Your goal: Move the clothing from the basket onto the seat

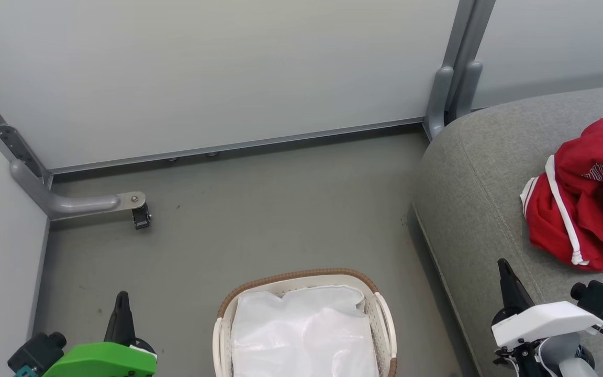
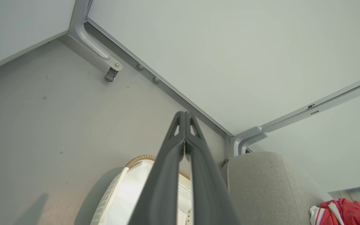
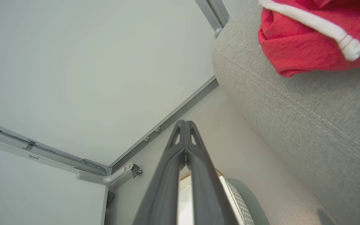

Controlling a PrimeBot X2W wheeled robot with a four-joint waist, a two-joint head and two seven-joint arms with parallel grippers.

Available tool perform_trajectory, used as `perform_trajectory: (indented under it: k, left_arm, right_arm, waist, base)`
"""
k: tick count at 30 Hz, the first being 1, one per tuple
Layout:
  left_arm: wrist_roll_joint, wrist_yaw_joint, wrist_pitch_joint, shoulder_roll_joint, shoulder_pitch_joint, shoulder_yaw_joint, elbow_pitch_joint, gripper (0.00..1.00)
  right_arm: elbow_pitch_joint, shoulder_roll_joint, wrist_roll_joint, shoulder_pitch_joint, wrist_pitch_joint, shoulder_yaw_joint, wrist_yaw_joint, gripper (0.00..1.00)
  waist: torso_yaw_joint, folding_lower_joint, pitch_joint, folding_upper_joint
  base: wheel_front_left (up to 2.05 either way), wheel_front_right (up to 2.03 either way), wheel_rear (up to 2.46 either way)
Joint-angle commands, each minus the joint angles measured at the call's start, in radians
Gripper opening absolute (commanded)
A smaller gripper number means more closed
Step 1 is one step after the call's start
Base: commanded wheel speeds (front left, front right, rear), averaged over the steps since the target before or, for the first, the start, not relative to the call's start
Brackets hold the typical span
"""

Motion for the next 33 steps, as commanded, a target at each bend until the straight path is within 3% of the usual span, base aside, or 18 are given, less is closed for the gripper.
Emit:
perform_trajectory:
  k: [1,33]
  left_arm:
    - [-0.031,-0.006,0.008,0.005,-0.03,0.006,-0.016,0.0]
    - [-0.363,-0.019,0.103,0.008,-0.067,0.044,-0.05,0.0]
  right_arm:
    - [-0.016,-0.005,0.035,-0.024,0.009,-0.007,0.0,0.0]
    - [-0.043,-0.004,0.393,-0.03,0.103,-0.049,-0.001,0.0]
  waist:
    - [0.0,0.0001,0.0,0.0]
    - [-0.002,0.0001,-0.005,0.0]
  base:
    - [0.0,0.0,0.0]
    - [0.0,0.0,0.0]
